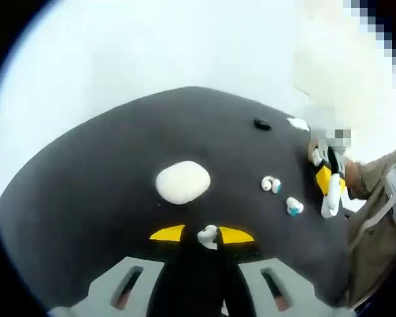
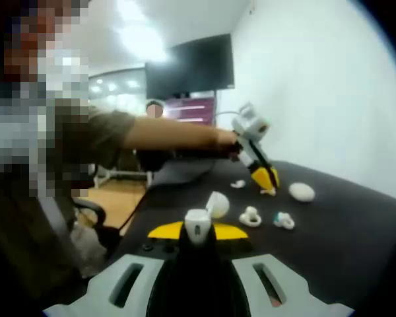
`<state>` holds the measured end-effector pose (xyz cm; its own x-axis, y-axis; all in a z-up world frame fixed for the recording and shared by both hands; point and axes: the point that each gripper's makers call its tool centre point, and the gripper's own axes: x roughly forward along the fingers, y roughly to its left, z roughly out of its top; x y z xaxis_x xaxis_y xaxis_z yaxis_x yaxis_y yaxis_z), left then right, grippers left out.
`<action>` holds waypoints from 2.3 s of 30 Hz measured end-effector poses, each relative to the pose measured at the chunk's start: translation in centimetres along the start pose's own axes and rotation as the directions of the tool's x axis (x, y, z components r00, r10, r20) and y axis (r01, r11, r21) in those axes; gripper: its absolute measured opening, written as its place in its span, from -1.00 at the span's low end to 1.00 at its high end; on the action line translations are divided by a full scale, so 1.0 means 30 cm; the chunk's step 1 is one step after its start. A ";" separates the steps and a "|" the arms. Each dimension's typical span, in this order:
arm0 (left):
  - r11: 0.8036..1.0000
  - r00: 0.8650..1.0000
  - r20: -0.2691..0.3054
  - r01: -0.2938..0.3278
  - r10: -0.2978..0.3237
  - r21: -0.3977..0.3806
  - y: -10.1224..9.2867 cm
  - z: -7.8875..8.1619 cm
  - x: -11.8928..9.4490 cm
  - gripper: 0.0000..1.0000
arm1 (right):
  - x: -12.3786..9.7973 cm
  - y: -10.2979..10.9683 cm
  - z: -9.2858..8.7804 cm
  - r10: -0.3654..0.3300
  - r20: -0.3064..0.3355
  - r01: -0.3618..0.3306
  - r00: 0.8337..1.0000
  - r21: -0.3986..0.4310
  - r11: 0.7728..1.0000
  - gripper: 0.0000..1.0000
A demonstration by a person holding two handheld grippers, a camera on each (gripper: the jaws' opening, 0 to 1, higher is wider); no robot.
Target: Pick up three earphones and place each one into its charging case using tactile feedback, ensure that each earphone is properly inserted and securely positioned inside the case.
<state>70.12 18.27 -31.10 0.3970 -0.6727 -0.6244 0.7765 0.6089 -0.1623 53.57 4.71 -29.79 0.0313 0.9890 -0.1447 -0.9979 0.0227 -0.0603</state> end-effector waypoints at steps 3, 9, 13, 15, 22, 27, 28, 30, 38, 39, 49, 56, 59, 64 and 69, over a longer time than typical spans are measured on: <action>0.994 0.999 0.022 0.045 -0.043 -0.097 -0.010 -0.010 -0.008 -0.73 | 0.000 0.001 0.000 0.000 0.000 0.000 1.000 0.000 1.000 -0.66; 0.992 0.998 0.015 0.063 -0.062 -0.108 -0.023 -0.043 0.023 -0.73 | -0.002 0.002 -0.001 0.000 0.001 0.000 1.000 -0.001 1.000 -0.66; 0.990 0.997 0.014 0.080 -0.079 -0.113 -0.029 -0.042 0.042 -0.76 | -0.003 0.001 -0.001 0.001 0.001 -0.001 1.000 0.000 1.000 -0.66; 0.990 0.996 0.020 0.085 -0.083 -0.115 -0.036 -0.039 0.044 -0.81 | -0.003 0.001 -0.001 0.001 0.002 -0.001 1.000 0.000 1.000 -0.66; 0.998 0.998 0.059 0.030 -0.026 -0.061 -0.039 -0.021 0.028 -0.82 | -0.005 -0.002 0.002 0.003 0.008 -0.003 1.000 0.004 1.000 -0.66; 0.986 0.979 0.193 -0.094 0.066 0.137 -0.117 0.062 -0.025 -0.83 | -0.005 -0.002 0.001 0.003 0.007 -0.003 1.000 0.004 1.000 -0.66; 0.976 0.970 0.234 -0.112 0.066 0.189 -0.149 0.085 -0.040 -0.83 | -0.005 -0.002 0.001 0.003 0.007 -0.003 1.000 0.003 1.000 -0.66; 0.944 0.959 0.274 -0.157 0.076 0.289 -0.221 0.097 -0.062 -0.83 | -0.005 -0.002 0.000 0.002 0.005 -0.002 1.000 0.002 1.000 -0.66; 0.786 0.928 0.364 -0.280 0.076 0.551 -0.487 0.065 -0.105 -0.84 | -0.004 -0.009 -0.005 -0.004 -0.001 0.004 1.000 0.010 1.000 -0.66; 0.765 0.917 0.391 -0.304 0.074 0.568 -0.512 0.068 -0.115 -0.84 | -0.004 -0.012 -0.007 -0.005 -0.003 0.005 1.000 0.013 1.000 -0.66; 0.703 0.907 0.420 -0.303 0.006 0.644 -0.619 0.028 -0.096 -0.84 | -0.002 -0.028 -0.012 -0.003 -0.005 0.003 1.000 0.033 0.999 -0.66; 0.677 0.926 0.378 -0.281 0.003 0.681 -0.649 0.005 -0.048 -0.84 | -0.001 -0.036 -0.014 0.006 -0.003 -0.006 1.000 0.065 0.998 -0.66; 0.638 0.938 0.346 -0.284 0.029 0.716 -0.643 -0.010 -0.029 -0.84 | 0.000 -0.038 -0.015 0.007 -0.003 -0.006 1.000 0.074 0.997 -0.66; 0.619 0.946 0.321 -0.272 0.034 0.737 -0.659 -0.024 -0.010 -0.84 | 0.000 -0.033 -0.014 0.009 -0.002 -0.009 1.000 0.073 0.997 -0.66; 0.602 0.956 0.289 -0.255 0.042 0.757 -0.661 -0.050 0.003 -0.83 | 0.000 -0.025 -0.013 0.011 -0.001 -0.011 1.000 0.073 0.997 -0.66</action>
<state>54.01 6.75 -29.11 0.5534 -0.7395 -0.3833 0.7368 0.2199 0.6394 54.35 4.64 -30.13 0.0206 0.9891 -0.1460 -0.9997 0.0228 0.0132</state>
